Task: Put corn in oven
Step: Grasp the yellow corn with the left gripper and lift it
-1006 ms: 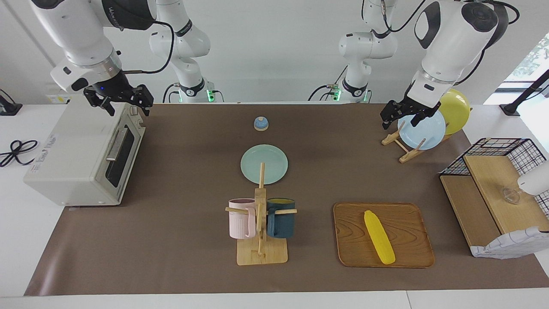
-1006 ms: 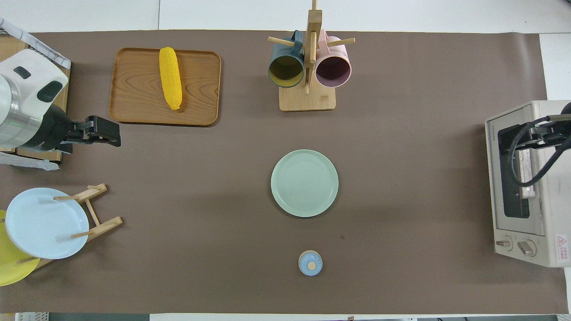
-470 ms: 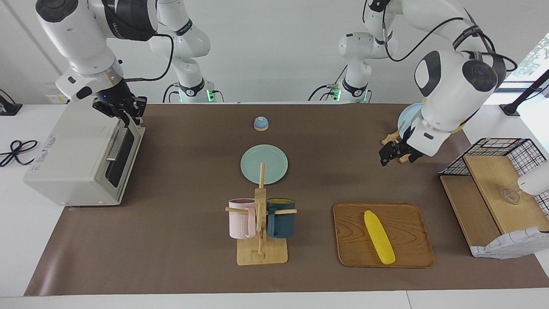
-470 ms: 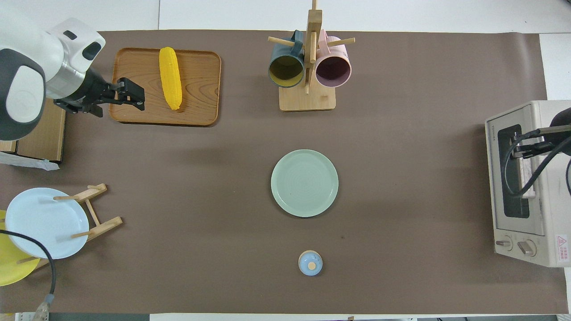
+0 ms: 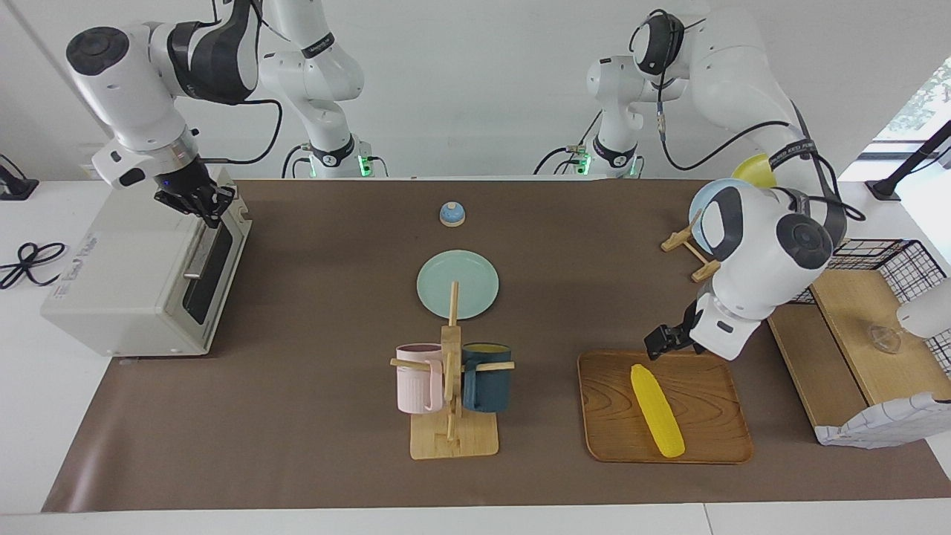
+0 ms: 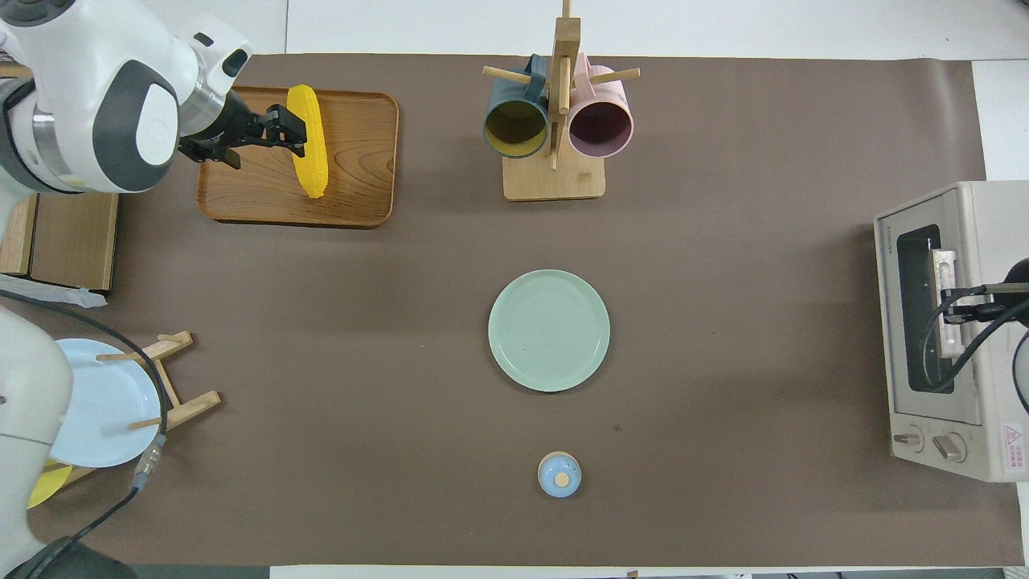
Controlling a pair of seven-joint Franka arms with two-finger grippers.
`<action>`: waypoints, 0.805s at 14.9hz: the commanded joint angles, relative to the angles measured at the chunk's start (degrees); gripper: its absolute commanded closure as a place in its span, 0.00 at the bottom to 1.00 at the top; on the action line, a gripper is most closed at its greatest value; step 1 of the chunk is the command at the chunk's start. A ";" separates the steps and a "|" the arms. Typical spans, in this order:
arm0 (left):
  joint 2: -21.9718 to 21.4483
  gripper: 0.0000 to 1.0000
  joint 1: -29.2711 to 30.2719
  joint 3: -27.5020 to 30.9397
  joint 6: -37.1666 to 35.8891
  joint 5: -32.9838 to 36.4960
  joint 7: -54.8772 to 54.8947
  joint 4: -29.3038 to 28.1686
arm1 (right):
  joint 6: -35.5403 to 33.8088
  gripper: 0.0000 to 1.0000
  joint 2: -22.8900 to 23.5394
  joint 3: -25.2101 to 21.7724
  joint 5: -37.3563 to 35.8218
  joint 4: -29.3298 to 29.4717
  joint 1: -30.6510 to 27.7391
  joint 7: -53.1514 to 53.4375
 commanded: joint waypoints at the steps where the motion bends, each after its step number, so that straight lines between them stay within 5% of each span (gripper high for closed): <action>1: 6.25 0.00 -0.62 0.13 5.32 1.00 -0.31 4.88 | 2.40 1.00 -2.48 0.24 -0.94 -3.75 -0.56 -0.98; 10: 10.12 0.00 -1.76 0.13 11.42 5.84 0.39 3.55 | 7.15 1.00 -0.90 0.33 -2.53 -6.04 -4.43 -5.73; 12: 10.12 0.15 -1.59 0.13 11.33 6.19 0.92 3.55 | 7.15 1.00 -0.90 0.33 -2.53 -6.21 -4.43 -5.73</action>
